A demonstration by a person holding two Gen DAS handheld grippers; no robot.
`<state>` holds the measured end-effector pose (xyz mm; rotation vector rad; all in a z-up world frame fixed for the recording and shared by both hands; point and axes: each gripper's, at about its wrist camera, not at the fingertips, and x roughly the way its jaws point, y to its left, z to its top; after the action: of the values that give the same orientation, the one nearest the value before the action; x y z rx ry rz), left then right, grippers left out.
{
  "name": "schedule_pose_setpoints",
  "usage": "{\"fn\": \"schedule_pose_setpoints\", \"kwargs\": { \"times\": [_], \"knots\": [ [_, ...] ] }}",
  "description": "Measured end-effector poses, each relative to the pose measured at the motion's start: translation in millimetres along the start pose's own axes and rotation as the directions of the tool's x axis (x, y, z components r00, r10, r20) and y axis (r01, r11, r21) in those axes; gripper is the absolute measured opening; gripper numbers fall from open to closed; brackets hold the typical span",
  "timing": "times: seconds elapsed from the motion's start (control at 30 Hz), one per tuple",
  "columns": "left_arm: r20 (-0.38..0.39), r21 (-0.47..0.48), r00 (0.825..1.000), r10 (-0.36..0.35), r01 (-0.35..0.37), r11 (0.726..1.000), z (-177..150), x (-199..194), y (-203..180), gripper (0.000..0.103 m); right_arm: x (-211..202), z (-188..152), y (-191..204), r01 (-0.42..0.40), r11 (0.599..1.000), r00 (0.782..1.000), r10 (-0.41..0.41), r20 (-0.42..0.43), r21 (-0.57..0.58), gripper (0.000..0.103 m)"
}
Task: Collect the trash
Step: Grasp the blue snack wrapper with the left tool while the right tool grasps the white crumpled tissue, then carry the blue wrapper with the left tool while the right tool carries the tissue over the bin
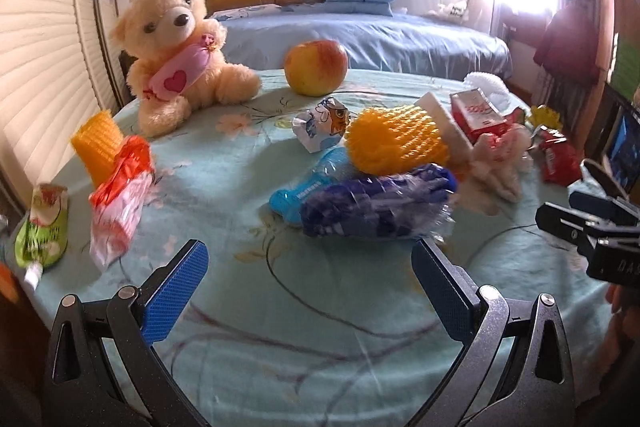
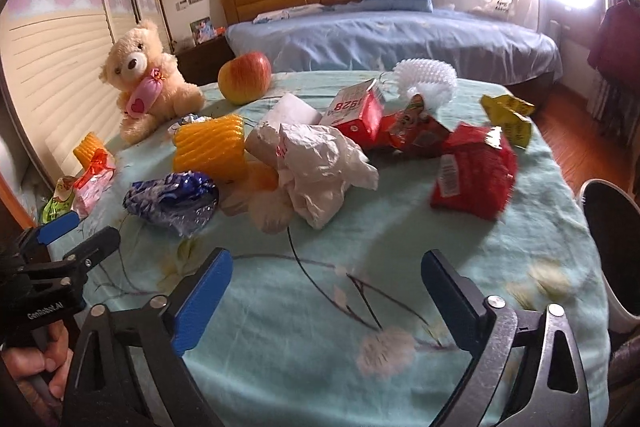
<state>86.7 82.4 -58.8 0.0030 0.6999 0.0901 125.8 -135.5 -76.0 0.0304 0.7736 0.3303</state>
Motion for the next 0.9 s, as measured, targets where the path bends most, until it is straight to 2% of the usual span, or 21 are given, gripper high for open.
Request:
{"fn": "schedule_pose_setpoints", "kwargs": {
  "times": [0.27,0.37,0.43,0.5,0.57,0.6,0.63,0.73,0.9],
  "knots": [
    [-0.039,0.064,0.995,-0.092,0.094,0.994,17.1,24.5,-6.0,0.103,39.6,21.2,-4.0,0.002,1.000,0.996,0.000,-0.090,0.028,0.090],
    [-0.062,0.082,0.990,-0.130,0.134,0.988,18.1,31.0,-11.9,0.090,49.4,25.3,-10.2,-0.001,0.999,0.995,0.006,-0.104,0.048,0.088],
    [-0.076,0.092,0.987,-0.143,0.150,0.984,17.9,34.3,-16.8,0.072,54.2,28.0,-12.1,-0.009,0.999,0.994,0.014,-0.110,0.052,0.076],
    [-0.087,0.090,0.983,-0.162,0.170,0.981,18.2,36.4,-19.5,0.065,58.0,30.3,-13.1,-0.011,0.999,0.993,0.017,-0.115,0.051,0.070],
    [-0.081,0.092,0.981,-0.175,0.182,0.979,18.3,35.8,-21.5,0.061,59.0,33.2,-13.5,-0.023,0.999,0.993,0.028,-0.112,0.047,0.060],
    [-0.082,0.097,0.980,-0.182,0.190,0.977,18.2,35.2,-23.4,0.058,60.2,34.5,-13.8,-0.031,0.998,0.993,0.036,-0.113,0.046,0.042],
    [-0.082,0.101,0.979,-0.189,0.197,0.975,17.6,34.2,-25.5,0.056,60.5,34.8,-14.8,-0.050,0.997,0.992,0.056,-0.114,0.051,0.033],
    [-0.078,0.109,0.978,-0.192,0.200,0.974,14.7,29.8,-32.0,0.050,58.8,35.2,-16.0,-0.069,0.996,0.992,0.074,-0.104,0.049,0.031],
    [-0.071,0.099,0.978,-0.195,0.201,0.975,11.7,20.0,-37.3,0.048,45.7,29.3,-13.6,-0.111,0.993,0.989,0.114,-0.089,0.039,0.030]
  ]
}}
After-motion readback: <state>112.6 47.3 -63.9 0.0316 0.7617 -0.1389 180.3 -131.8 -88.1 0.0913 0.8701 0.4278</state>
